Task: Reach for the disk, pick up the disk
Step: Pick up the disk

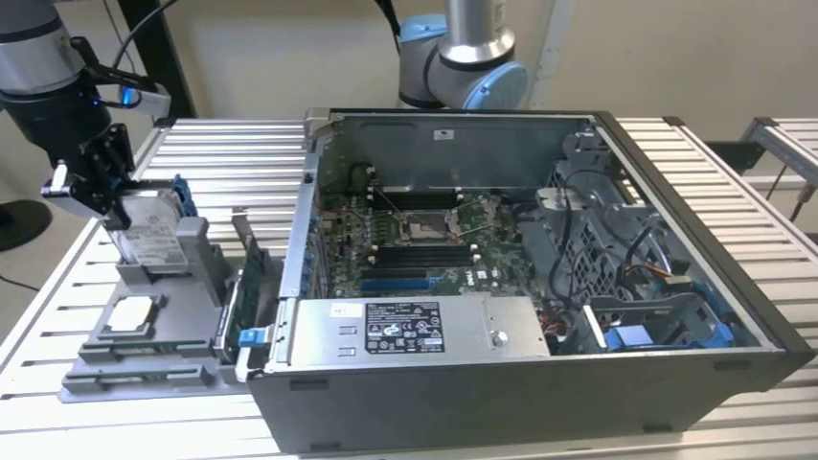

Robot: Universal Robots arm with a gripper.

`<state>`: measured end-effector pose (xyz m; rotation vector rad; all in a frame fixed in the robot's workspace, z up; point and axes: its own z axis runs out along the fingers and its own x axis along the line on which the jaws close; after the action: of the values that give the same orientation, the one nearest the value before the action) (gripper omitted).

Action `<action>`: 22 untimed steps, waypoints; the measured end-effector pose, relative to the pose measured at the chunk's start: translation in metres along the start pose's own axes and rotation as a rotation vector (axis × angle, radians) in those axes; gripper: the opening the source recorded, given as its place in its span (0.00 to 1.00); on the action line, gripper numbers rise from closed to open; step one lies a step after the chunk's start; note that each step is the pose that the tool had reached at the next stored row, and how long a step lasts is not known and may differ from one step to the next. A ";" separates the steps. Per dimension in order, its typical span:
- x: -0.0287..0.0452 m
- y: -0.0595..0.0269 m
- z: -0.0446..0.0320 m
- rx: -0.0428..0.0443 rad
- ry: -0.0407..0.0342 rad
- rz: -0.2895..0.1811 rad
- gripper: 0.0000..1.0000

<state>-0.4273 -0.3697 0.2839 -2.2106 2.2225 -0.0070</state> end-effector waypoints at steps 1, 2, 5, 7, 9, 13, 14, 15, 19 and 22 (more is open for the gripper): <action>0.0000 0.0000 0.0000 0.0000 0.0000 0.000 0.00; 0.0000 0.0000 -0.0001 -0.0001 0.0001 0.000 0.00; 0.0030 0.0001 -0.0004 -0.0007 -0.0047 0.000 0.00; 0.0065 0.0000 -0.0002 -0.0005 -0.0121 0.000 0.00; 0.0058 0.0000 -0.0002 -0.0003 -0.0096 0.000 0.00; 0.0040 0.0000 -0.0002 -0.0004 0.0018 0.000 0.00; 0.0040 0.0000 -0.0002 -0.0003 -0.0033 0.000 0.00; 0.0040 0.0001 -0.0002 -0.0004 -0.0110 0.001 0.00; 0.0040 0.0000 -0.0002 -0.0003 -0.0145 0.001 0.00; 0.0039 0.0000 -0.0002 -0.0004 -0.0145 0.001 0.00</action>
<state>-0.4274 -0.3735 0.2841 -2.2026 2.2164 0.0095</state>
